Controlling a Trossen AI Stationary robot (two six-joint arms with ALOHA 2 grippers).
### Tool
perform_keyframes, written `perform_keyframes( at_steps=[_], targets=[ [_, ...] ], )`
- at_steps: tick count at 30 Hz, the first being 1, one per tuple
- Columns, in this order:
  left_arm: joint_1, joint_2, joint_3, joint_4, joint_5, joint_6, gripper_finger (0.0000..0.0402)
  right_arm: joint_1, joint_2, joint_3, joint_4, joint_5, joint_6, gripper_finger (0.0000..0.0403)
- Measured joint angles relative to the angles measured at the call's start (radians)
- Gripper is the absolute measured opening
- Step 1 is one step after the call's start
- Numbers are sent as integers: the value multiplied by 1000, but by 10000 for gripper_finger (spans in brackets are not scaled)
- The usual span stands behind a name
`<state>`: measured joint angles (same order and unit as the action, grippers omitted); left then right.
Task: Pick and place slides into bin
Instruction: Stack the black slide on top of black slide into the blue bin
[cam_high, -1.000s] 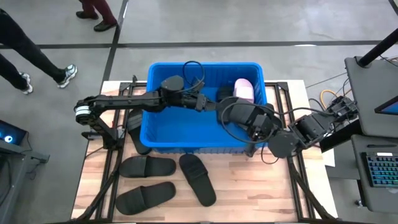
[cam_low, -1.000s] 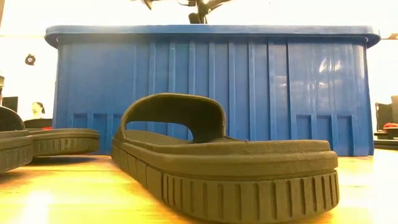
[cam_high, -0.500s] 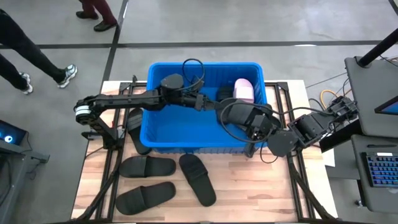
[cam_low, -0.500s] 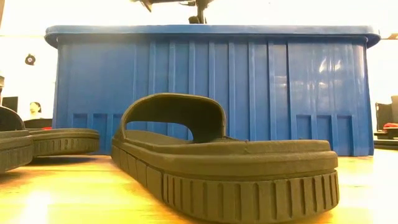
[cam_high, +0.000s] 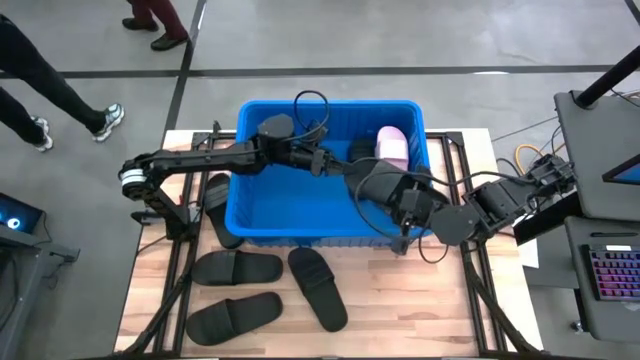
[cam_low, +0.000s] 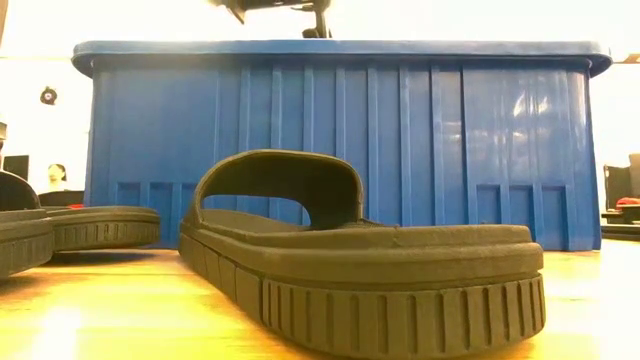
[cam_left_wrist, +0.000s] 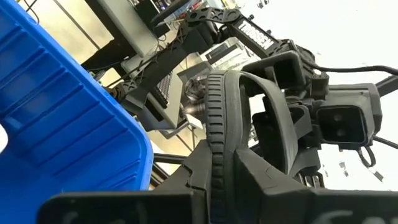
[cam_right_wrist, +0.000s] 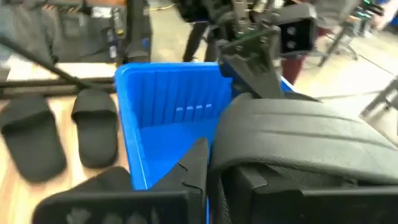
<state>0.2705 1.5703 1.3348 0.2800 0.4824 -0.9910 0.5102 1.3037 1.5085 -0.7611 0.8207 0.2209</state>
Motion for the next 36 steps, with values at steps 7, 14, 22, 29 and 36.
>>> perform_keyframes(
  at_steps=[7,14,22,29,36],
  targets=[
    [41,0,-1,-7,43,4,17,1,-6,0,22,-13,-70,86],
    [96,0,-2,-15,117,3,17,0,-17,0,24,-15,-101,132],
    [150,1,-2,-14,148,2,17,0,-30,1,21,-11,-119,151],
    [198,1,-4,-45,205,-10,16,0,-50,1,20,-8,-168,152],
    [232,0,-6,-118,332,-51,15,-1,-60,1,42,-5,-377,151]
  ],
)
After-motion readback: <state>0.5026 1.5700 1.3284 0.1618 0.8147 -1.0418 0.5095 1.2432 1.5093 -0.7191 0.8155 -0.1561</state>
